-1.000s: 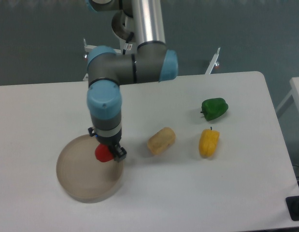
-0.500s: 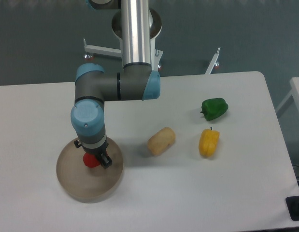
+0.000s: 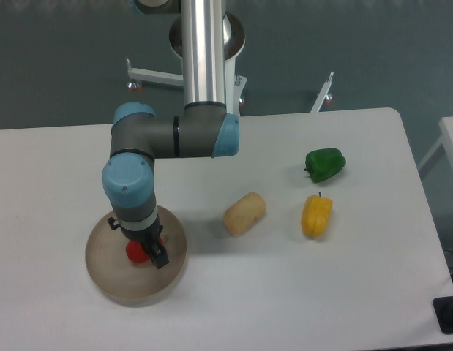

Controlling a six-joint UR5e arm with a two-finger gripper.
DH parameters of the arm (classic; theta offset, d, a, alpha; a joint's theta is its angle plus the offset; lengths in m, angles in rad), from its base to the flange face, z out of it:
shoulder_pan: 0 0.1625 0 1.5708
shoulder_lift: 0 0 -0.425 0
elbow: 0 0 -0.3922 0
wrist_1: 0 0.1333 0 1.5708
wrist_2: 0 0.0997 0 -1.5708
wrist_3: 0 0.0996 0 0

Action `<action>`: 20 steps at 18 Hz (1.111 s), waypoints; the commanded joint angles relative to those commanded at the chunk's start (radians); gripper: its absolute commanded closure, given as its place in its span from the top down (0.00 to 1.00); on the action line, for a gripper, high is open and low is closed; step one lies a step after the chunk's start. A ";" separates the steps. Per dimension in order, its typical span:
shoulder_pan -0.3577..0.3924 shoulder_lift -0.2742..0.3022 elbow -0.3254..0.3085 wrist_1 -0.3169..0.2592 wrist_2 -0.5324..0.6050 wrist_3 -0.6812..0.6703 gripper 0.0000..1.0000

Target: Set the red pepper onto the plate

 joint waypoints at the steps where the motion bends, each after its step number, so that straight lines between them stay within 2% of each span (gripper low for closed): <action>1: 0.025 0.026 0.002 -0.006 -0.002 0.032 1.00; 3: 0.077 0.069 0.000 -0.023 -0.009 0.071 1.00; 6: 0.146 0.101 0.002 -0.087 -0.014 0.116 1.00; 8: 0.192 0.108 0.003 -0.121 -0.011 0.140 1.00; 12: 0.282 0.131 0.006 -0.202 -0.014 0.280 1.00; 14: 0.330 0.131 0.006 -0.209 -0.014 0.325 1.00; 20: 0.396 0.112 -0.018 -0.210 -0.012 0.480 1.00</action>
